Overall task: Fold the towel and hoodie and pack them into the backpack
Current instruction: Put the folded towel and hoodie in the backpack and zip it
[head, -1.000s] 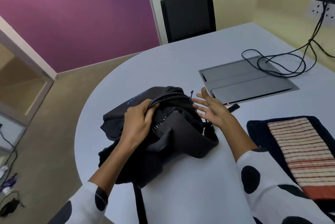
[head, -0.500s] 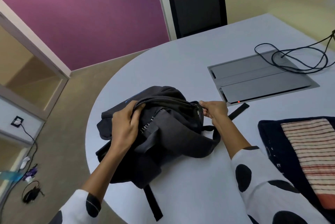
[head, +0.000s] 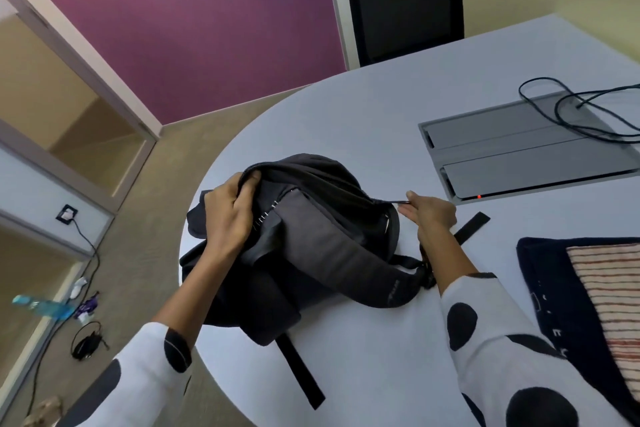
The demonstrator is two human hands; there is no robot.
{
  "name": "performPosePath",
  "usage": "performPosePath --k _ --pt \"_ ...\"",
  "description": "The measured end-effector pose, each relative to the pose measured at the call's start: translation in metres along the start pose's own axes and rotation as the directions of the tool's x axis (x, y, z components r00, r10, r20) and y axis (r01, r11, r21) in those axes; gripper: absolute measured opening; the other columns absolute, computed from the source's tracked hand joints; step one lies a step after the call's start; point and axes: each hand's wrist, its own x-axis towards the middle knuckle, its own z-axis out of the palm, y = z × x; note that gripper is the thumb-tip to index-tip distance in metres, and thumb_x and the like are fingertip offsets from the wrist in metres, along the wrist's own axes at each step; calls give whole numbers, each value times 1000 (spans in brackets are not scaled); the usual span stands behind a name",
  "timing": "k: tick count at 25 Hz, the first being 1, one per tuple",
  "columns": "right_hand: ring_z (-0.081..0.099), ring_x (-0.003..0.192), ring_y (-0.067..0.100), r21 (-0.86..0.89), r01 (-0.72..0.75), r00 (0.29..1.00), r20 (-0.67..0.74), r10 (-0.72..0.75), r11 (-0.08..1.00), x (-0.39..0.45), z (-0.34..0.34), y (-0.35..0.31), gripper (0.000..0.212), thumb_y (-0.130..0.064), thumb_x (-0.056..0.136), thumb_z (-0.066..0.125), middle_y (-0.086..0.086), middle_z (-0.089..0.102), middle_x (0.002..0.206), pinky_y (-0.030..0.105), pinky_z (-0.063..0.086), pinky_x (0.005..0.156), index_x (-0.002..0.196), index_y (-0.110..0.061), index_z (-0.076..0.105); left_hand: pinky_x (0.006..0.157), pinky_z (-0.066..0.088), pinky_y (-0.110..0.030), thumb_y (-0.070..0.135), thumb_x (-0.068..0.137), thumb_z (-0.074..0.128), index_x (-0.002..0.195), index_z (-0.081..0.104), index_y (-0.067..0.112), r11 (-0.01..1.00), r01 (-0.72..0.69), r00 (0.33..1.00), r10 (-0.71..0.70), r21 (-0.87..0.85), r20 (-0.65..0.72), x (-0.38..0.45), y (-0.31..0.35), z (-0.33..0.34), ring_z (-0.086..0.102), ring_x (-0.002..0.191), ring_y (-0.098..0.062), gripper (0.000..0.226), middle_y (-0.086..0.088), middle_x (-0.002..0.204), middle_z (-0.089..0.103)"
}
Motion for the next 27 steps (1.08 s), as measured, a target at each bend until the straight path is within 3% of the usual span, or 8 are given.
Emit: performPosePath --k 4,11,14,16,19,21,24,27 --pt "62 80 21 -452 173 982 152 -115 875 -22 -18 10 51 -53 90 54 5 64 87 39 54 83 115 -9 60 60 27 -37 23 98 48 68 46 7 1000 -4 999 5 22 -38 54 21 0 39 60 -18 34 -2 56 44" --pt "40 133 31 -705 372 901 432 -51 604 -72 14 11 97 -88 73 24 7 37 150 46 41 104 150 -30 23 77 38 -43 29 98 46 92 62 -2 978 -161 980 174 132 -97 174 31 15 55 88 -43 36 -28 91 64" --pt "37 133 42 -408 -96 780 535 323 908 -93 70 13 105 -91 61 44 0 15 159 56 55 76 149 -47 5 77 37 -44 31 98 46 90 62 2 967 -180 975 199 181 -96 192 43 20 54 87 -44 34 -27 90 65" --pt "38 131 48 -96 -402 658 661 360 911 -85 109 7 118 -91 50 55 8 19 158 67 51 78 149 -42 15 66 27 -37 25 97 48 76 55 5 944 -259 958 277 202 -66 184 54 28 49 73 -41 30 -27 80 63" --pt "40 128 50 67 -493 609 738 289 868 -60 149 -12 104 -91 60 46 18 40 145 75 41 85 141 -27 41 63 26 -37 17 96 49 75 56 4 899 -375 922 387 227 -11 159 69 44 52 74 -44 25 -23 75 64" --pt "48 121 48 76 -459 632 728 265 885 -47 154 -23 83 -85 71 47 18 52 134 72 45 81 131 -28 54 64 22 -35 16 96 45 82 59 3 911 -333 938 347 244 -16 147 71 58 53 80 -43 24 -19 79 65" --pt "61 92 26 26 -191 784 605 136 981 -20 131 -38 29 -40 95 44 14 61 117 49 51 84 108 -18 60 66 16 -31 20 100 37 86 56 9 978 -149 988 142 145 55 111 71 93 53 87 -37 26 -13 85 63" --pt "59 82 22 -211 -34 911 396 117 977 9 75 -60 36 -26 103 34 20 59 121 42 48 83 124 -4 53 69 26 -35 30 100 35 82 51 14 989 -64 960 25 130 279 71 67 136 55 92 -38 29 -13 91 64"
